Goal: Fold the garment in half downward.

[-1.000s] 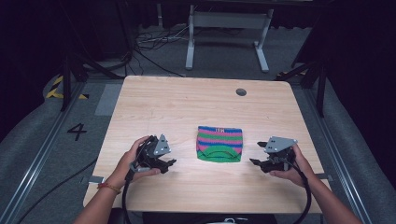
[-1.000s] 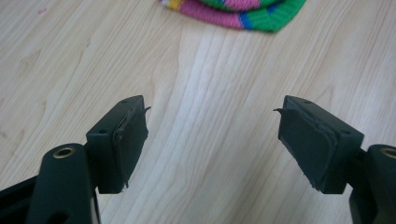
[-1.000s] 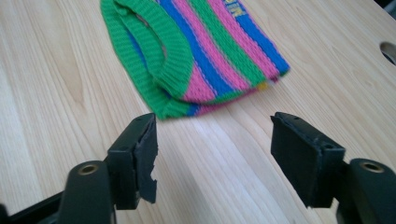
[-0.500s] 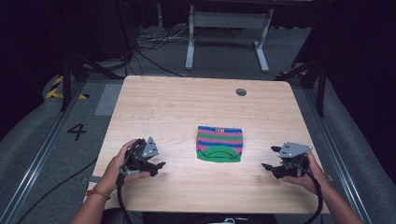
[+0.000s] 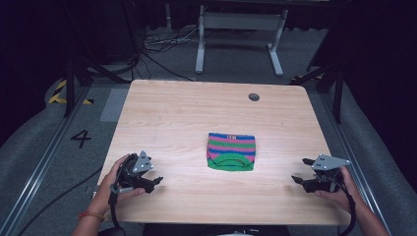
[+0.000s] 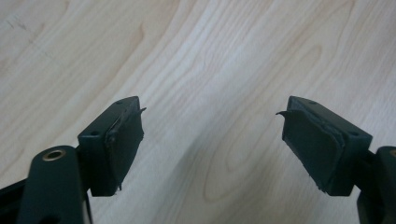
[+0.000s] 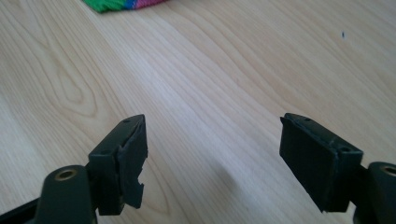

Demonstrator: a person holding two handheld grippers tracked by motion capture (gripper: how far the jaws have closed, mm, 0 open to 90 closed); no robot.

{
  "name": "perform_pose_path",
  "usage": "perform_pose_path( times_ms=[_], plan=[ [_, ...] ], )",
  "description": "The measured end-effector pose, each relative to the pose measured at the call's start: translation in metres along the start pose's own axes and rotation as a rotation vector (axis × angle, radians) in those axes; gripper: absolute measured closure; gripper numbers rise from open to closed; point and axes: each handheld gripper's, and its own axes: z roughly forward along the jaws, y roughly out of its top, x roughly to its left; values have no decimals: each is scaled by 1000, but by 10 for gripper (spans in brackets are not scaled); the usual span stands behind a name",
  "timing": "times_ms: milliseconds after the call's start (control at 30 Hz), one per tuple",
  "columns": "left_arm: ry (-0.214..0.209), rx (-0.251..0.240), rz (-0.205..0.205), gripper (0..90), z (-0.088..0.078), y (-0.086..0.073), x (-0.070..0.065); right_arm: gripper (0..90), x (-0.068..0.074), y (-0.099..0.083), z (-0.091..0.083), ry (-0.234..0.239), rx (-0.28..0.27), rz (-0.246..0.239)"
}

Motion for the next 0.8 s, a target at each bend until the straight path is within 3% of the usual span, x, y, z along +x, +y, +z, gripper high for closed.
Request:
perform_pose_path(
  times_ms=[200, 367, 533, 600, 700, 800],
  plan=[
    [-39, -8, -76, 198, -1, -25, 8, 234, -5, -22, -1, -12, 17, 41],
    [-49, -24, -113, 186, -3, -39, 12, 227, -6, -33, -3, -17, 19, 79],
    [-63, -40, -143, 162, -3, -45, 16, 206, -5, -45, -7, -11, -4, 134],
    [-67, -56, -176, 145, -1, -48, 18, 199, -4, -47, -8, -10, -10, 147],
    [-65, -65, -176, 140, -1, -49, 18, 191, -5, -55, -9, 27, -35, 215],
    [-60, -65, -183, 139, -1, -49, 17, 182, -6, -57, -10, 31, -32, 222]
  ],
)
